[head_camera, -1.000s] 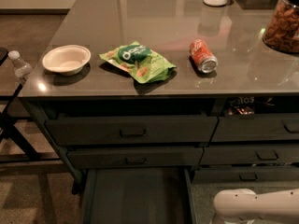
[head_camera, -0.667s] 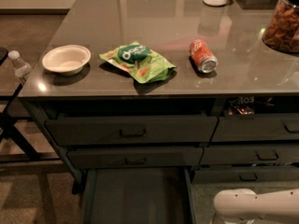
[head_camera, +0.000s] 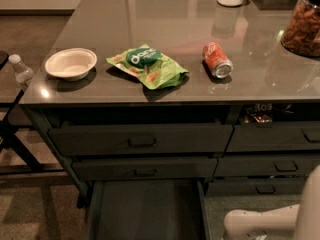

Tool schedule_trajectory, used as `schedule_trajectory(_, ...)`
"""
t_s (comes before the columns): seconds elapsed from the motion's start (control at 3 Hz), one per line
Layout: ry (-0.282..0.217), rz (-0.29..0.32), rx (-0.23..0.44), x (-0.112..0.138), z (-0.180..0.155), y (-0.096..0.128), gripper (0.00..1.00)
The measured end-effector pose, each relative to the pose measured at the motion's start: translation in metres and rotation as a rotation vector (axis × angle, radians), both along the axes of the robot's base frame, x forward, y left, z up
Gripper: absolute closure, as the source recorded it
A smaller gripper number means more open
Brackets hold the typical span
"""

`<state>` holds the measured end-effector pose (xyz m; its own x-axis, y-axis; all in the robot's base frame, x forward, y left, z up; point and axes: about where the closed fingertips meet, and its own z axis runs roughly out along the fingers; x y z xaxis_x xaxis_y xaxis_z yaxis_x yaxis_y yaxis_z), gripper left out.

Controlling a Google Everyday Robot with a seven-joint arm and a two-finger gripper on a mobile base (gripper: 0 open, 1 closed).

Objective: Close bottom drawer

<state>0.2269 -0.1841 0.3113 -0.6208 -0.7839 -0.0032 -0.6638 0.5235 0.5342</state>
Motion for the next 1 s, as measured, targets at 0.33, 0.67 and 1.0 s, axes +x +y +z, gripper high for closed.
schedule_trajectory(0.33, 0.034, -0.043, 0.025, 0.002, -0.046, 0.011, 1.00)
schedule_trajectory(0.67, 0.050, -0.046, 0.032, -0.004, -0.053, 0.014, 1.00)
schedule_trajectory(1.0, 0.065, -0.059, 0.036, -0.003, -0.062, 0.015, 1.00)
